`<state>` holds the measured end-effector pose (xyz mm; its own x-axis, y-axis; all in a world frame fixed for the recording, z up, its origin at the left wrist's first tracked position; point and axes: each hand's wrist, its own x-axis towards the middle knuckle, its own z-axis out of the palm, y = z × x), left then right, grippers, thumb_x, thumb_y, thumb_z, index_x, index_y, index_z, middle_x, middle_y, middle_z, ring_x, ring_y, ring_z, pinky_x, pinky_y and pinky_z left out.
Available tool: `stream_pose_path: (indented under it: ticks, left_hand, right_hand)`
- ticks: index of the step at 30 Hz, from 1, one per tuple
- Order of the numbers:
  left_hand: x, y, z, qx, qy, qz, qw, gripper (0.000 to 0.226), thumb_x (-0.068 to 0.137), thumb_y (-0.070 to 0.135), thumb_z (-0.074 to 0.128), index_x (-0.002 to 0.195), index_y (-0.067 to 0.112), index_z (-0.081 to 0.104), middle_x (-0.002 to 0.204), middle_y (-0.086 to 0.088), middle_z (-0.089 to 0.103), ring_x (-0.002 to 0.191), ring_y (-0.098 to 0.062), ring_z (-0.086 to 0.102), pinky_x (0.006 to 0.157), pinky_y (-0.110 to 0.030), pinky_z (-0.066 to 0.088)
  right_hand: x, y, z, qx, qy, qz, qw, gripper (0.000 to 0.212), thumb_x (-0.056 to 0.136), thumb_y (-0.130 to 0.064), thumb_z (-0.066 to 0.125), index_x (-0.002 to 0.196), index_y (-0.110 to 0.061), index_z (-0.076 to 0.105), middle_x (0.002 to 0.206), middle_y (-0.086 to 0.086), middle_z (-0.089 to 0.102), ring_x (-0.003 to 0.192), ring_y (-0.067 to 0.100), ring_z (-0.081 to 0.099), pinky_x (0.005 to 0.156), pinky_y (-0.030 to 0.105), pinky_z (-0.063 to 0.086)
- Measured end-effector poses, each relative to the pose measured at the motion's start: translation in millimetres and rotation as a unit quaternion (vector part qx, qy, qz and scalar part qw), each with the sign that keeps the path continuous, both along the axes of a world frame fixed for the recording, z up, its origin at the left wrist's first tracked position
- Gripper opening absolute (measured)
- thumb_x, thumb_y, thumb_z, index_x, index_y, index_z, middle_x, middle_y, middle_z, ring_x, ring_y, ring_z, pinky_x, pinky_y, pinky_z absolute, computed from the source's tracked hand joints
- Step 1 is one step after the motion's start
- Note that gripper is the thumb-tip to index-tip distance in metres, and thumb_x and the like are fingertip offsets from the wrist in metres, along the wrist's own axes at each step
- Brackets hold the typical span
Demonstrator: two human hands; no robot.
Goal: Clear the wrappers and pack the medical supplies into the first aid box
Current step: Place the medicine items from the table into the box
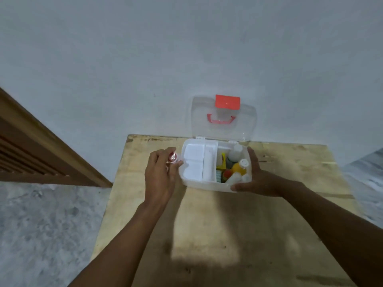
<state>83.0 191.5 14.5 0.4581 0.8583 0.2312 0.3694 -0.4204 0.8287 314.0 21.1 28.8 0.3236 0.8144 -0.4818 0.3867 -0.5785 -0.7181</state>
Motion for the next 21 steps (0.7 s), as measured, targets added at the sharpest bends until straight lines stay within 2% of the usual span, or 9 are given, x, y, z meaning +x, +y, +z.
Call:
stream_pose_path:
  ticks: [4,6,9,11,13,15,16,18,21]
  left_hand:
    - [48.1,0.9,14.5,0.062,0.041,-0.043,0.996,0.032,0.087,0.006,0.071,0.118,0.013,0.071,0.104,-0.001,0.064,0.096,-0.014,0.057,0.083,-0.005,0.036]
    - [69.0,5.9,10.6,0.082,0.078,-0.053,0.992,0.033,0.082,0.001,0.074,0.113,0.011,0.074,0.100,-0.005,0.069,0.096,-0.024,0.060,0.080,-0.006,0.030]
    - [87.9,11.3,6.5,0.085,0.123,-0.059,0.987,0.030,0.081,-0.005,0.070,0.107,0.009,0.075,0.098,-0.009,0.072,0.093,-0.029,0.063,0.080,-0.019,0.037]
    - [93.2,11.5,6.3,0.099,0.145,-0.068,0.982,0.029,0.075,-0.012,0.064,0.092,0.007,0.077,0.088,-0.011,0.073,0.084,-0.033,0.066,0.071,-0.030,0.047]
    - [94.7,12.5,5.2,0.117,0.167,-0.077,0.976,0.034,0.065,-0.016,0.063,0.087,0.006,0.077,0.085,-0.014,0.073,0.076,-0.036,0.067,0.065,-0.035,0.051]
    - [97.5,13.0,6.2,0.114,0.194,-0.076,0.971,0.037,0.069,-0.013,0.063,0.097,0.006,0.078,0.095,-0.015,0.072,0.083,-0.037,0.068,0.070,-0.036,0.053]
    - [99.5,12.6,7.1,0.108,0.207,-0.075,0.969,0.036,0.075,-0.009,0.062,0.103,0.007,0.076,0.103,-0.015,0.071,0.090,-0.036,0.067,0.076,-0.036,0.052]
    - [100.1,10.3,7.3,0.083,0.243,-0.079,0.963,0.030,0.085,0.000,0.058,0.109,0.008,0.072,0.112,-0.012,0.066,0.098,-0.032,0.064,0.081,-0.033,0.048]
    - [97.0,6.9,4.3,0.054,0.273,-0.074,0.958,0.023,0.090,0.013,0.058,0.109,0.009,0.070,0.115,-0.008,0.061,0.100,-0.027,0.062,0.084,-0.029,0.049]
  right_hand:
    - [1.7,-2.0,-1.6,-0.001,-0.004,0.003,1.000,0.143,0.061,-0.044,0.086,0.144,-0.041,-0.030,0.141,-0.026,0.007,0.133,0.009,0.029,0.110,0.037,0.038]
    - [5.0,-2.6,-5.9,0.013,0.002,0.002,1.000,0.143,0.060,-0.045,0.087,0.144,-0.042,-0.028,0.142,-0.026,0.009,0.135,0.011,0.032,0.111,0.037,0.038]
    - [8.9,-3.3,-7.5,0.034,0.010,0.013,0.999,0.131,0.071,-0.030,0.087,0.141,-0.046,-0.023,0.139,-0.028,0.010,0.128,0.005,0.035,0.092,0.006,0.039]
    - [9.7,-4.1,-9.3,0.044,0.002,0.024,0.999,0.128,0.074,-0.029,0.086,0.132,-0.053,-0.026,0.141,-0.030,0.003,0.127,0.002,0.032,0.086,0.000,0.038]
    - [8.2,-3.3,-9.0,0.056,-0.008,0.034,0.998,0.126,0.072,-0.035,0.086,0.124,-0.066,-0.025,0.147,-0.027,0.002,0.131,0.005,0.031,0.102,0.015,0.040]
    - [7.2,-1.2,-7.1,0.065,-0.014,0.043,0.997,0.122,0.069,-0.042,0.086,0.117,-0.075,-0.021,0.148,-0.024,0.004,0.134,0.008,0.032,0.111,0.035,0.041]
    - [7.9,-0.5,-7.2,0.071,-0.017,0.046,0.996,0.121,0.068,-0.043,0.085,0.116,-0.076,-0.020,0.148,-0.023,0.004,0.135,0.009,0.033,0.111,0.037,0.041]
    - [8.8,-0.5,-7.0,0.083,-0.025,0.047,0.995,0.121,0.069,-0.040,0.086,0.115,-0.077,-0.019,0.148,-0.022,0.004,0.135,0.010,0.032,0.110,0.033,0.039]
    - [11.1,-1.8,-10.4,0.090,-0.023,0.043,0.995,0.125,0.069,-0.038,0.086,0.135,-0.058,-0.018,0.148,-0.024,-0.001,0.135,0.010,0.035,0.107,0.033,0.042]
